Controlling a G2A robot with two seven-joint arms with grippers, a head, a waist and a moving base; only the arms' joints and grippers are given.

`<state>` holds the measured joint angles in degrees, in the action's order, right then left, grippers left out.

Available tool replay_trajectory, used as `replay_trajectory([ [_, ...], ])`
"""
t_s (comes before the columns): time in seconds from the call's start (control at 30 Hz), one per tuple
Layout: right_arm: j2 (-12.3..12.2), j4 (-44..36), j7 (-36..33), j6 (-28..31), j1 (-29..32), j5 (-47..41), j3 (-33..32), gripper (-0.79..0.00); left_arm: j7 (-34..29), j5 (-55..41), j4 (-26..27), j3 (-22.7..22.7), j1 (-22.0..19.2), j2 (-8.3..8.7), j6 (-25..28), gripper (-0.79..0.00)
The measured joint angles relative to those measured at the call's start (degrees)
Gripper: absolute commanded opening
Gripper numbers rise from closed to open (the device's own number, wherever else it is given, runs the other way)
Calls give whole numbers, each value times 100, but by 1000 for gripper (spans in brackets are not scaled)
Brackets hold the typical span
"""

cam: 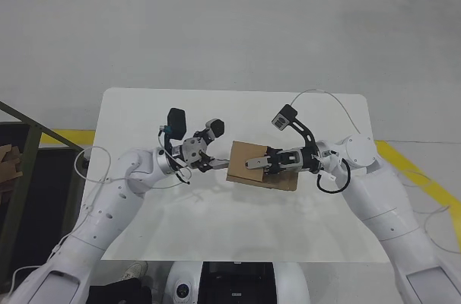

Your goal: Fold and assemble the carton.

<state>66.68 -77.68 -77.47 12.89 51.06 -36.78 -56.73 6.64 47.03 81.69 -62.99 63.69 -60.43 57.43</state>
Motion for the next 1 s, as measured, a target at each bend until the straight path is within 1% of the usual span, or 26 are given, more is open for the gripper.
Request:
replay_trajectory([
  [0.63, 18, 36, -50, 66, 16, -54, -33, -785, -56, -134, -152, 96, -106, -93, 58, 0],
  [1.0, 9, -3, -55, 41, 44, -37, -101, -785, -61, -190, -198, 115, -131, -112, 57, 0],
])
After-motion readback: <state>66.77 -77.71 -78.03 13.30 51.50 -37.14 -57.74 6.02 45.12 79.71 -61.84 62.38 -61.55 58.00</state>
